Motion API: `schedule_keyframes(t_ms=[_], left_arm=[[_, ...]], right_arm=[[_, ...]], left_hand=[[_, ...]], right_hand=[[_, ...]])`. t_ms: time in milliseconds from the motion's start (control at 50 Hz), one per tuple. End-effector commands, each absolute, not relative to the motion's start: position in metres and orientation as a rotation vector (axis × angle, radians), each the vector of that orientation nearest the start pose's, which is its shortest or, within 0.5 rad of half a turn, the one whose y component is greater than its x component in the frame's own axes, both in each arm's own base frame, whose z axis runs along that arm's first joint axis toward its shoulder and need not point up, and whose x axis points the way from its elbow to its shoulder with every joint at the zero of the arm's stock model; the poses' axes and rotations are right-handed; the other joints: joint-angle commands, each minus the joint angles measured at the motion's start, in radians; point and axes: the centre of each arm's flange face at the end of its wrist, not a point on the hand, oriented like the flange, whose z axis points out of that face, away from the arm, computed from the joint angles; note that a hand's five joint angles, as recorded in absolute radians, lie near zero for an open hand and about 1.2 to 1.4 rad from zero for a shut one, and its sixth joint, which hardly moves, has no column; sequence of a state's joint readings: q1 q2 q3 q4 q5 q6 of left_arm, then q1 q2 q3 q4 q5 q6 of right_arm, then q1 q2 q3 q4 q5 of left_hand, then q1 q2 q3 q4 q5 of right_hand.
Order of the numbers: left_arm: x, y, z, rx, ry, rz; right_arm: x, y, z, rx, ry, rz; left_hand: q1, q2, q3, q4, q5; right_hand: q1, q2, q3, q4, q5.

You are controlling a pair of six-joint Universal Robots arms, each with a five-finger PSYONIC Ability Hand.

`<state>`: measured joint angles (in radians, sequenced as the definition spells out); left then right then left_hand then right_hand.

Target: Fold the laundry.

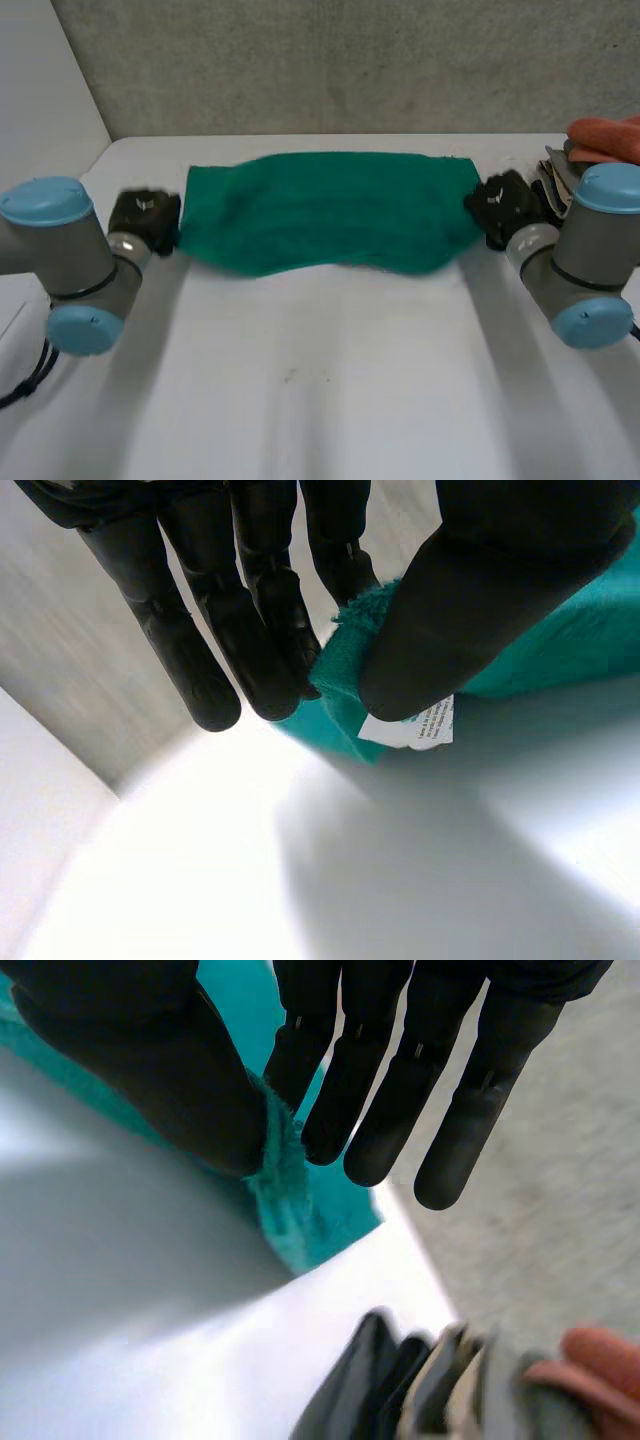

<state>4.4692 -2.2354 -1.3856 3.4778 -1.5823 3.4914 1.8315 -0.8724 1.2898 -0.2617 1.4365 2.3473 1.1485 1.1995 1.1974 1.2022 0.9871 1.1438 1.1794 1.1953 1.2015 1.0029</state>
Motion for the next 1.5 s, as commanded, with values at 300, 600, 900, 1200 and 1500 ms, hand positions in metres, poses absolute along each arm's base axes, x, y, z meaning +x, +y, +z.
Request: schedule_keyframes(t_ms=[300, 600, 900, 1200, 1500], left_arm=[[-0.172, -0.237, 0.19, 1.277, 2.224, -1.176], [-0.224, -0.329, 0.181, 0.986, 2.215, -1.646], [-0.243, -0.381, 0.164, 0.789, 2.06, -1.78], [-0.258, -0.327, 0.195, 0.782, 2.11, -1.9], [-0.25, -0.308, 0.191, 0.7, 2.086, -2.017]], right_arm=[[0.156, -0.247, 0.178, -1.955, 2.639, -1.282], [0.211, -0.356, 0.161, -1.643, 2.47, -1.969], [0.232, -0.411, 0.145, -1.557, 2.332, -2.302], [0.221, -0.357, 0.181, -1.155, 2.376, -2.138], [0.162, -0.322, 0.147, -1.091, 2.555, -1.662]], left_hand=[[0.248, 0.197, 0.199, 0.194, 0.235], [0.248, 0.197, 0.199, 0.194, 0.235], [0.027, -0.024, -0.022, -0.026, 0.014], [-0.974, -1.025, -1.023, -1.028, -0.987], [-0.974, -1.025, -1.023, -1.028, -0.987]], right_hand=[[0.252, 0.217, 0.201, 0.195, 0.219], [0.252, 0.217, 0.201, 0.195, 0.219], [0.015, -0.02, -0.036, -0.043, -0.018], [-0.969, -1.005, -1.021, -1.027, -1.003], [-0.845, -0.88, -0.896, -0.902, -0.878]])
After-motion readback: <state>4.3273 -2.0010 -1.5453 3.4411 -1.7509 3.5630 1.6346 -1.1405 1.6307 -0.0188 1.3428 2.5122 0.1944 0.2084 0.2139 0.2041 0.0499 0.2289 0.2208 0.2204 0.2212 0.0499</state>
